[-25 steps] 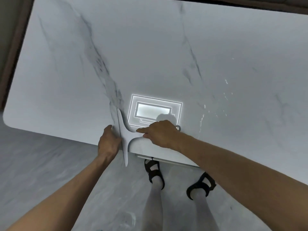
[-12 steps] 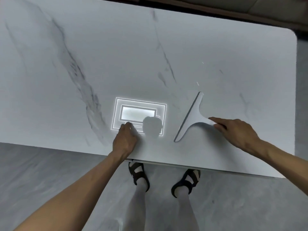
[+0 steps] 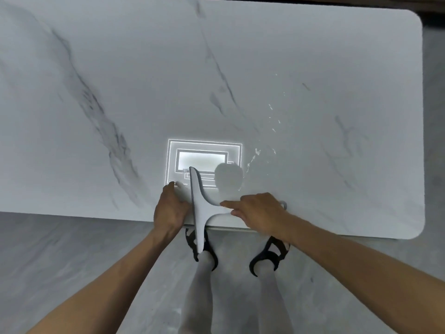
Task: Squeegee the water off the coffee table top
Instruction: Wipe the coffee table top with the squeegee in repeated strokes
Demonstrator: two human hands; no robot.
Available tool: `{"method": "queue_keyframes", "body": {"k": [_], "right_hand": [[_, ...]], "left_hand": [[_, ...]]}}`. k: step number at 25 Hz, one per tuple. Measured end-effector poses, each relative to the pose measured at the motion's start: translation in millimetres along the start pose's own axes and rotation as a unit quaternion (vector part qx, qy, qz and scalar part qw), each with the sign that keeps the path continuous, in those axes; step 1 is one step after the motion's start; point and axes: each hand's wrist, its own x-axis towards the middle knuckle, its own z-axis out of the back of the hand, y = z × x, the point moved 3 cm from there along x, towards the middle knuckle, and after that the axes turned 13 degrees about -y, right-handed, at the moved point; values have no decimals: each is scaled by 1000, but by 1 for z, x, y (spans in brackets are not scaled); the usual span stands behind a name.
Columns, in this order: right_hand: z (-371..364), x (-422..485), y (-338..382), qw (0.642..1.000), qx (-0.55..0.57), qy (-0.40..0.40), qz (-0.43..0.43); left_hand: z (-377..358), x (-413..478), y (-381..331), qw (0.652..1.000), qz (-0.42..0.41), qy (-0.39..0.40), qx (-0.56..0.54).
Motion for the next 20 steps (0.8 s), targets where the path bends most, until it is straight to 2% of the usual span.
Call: {"method": "queue_keyframes", "body": {"k": [4, 6, 8, 11, 16, 18, 20], "right_hand": [[36, -50, -90, 997, -27, 5, -73], [61, -73, -133, 991, -51, 1, -121], [81, -94, -164, 984, -79, -5, -157], [98, -106, -172, 984, -82, -14, -158], [50, -74, -101, 999, -24, 19, -23], [24, -63, -78, 998, -9, 58, -4], [16, -65, -81, 998, -12, 58, -8]], "left_hand": [[-23, -19, -31, 984, -154, 51, 67], [-35, -24, -48, 972, -186, 75, 122], [-41, -24, -60, 972, -159, 104, 136], [-38, -15, -64, 989, -78, 104, 75], [-27, -18, -70, 996, -72, 19, 56], [-28, -23, -73, 998, -59, 5, 26], [-35, -29, -79, 996, -86, 22, 14]]}}
